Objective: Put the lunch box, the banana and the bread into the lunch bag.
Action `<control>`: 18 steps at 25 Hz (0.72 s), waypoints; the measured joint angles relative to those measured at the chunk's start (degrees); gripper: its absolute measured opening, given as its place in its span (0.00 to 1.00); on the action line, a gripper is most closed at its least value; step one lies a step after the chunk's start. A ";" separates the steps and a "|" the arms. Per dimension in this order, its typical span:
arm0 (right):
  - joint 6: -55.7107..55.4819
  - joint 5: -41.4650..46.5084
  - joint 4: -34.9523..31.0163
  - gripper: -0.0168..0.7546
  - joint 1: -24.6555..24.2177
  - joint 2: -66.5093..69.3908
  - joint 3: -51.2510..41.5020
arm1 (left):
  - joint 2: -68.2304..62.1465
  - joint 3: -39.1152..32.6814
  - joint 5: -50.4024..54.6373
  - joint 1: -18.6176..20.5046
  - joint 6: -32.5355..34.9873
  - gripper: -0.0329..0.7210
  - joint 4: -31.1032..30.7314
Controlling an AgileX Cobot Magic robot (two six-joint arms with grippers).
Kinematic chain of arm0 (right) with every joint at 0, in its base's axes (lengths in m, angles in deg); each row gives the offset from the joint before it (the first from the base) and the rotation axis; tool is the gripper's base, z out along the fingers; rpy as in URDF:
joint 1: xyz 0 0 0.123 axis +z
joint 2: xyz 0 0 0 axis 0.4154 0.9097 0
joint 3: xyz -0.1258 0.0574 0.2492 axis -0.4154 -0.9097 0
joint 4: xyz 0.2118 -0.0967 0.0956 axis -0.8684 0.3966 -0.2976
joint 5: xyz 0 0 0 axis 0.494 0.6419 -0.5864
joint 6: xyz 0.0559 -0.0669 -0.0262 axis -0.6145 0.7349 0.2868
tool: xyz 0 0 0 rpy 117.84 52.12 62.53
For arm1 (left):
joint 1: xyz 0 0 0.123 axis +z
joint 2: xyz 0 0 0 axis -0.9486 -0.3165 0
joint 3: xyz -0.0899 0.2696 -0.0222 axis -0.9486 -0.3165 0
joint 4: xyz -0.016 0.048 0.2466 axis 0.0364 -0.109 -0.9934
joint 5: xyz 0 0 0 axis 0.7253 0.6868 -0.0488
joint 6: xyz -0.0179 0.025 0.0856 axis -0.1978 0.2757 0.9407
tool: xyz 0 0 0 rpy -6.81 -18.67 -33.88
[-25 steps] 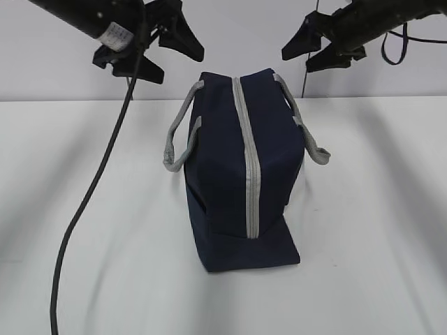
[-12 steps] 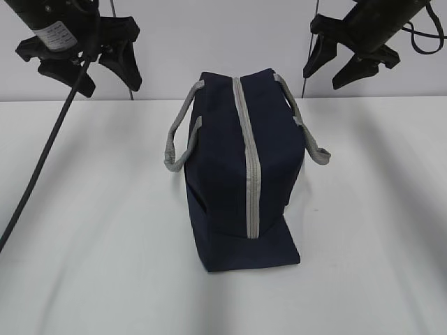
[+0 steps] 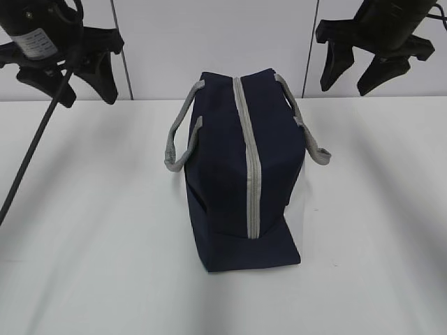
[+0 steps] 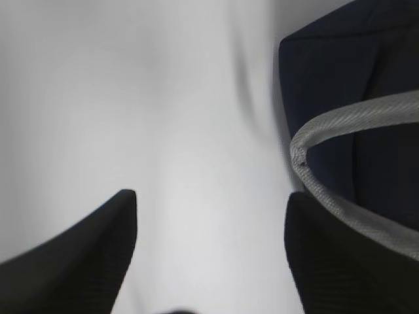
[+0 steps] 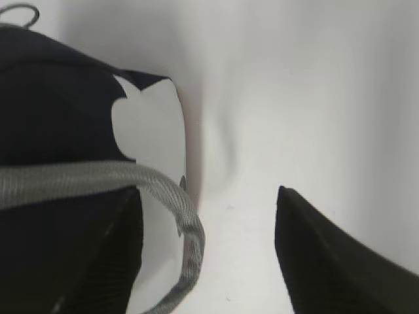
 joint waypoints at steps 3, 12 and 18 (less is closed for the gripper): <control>-1.24 0.00 3.68 0.65 2.40 -4.61 -4.50 | 2.95 -5.26 -0.12 -0.10 0.00 0.68 -1.01; -1.67 0.05 10.84 0.65 5.46 -23.27 -19.98 | 21.73 -25.93 -4.63 -0.82 0.00 0.68 -2.55; -1.67 -0.81 13.31 0.65 5.46 -39.24 -34.25 | 35.93 -36.91 -6.01 -0.82 0.17 0.68 -3.47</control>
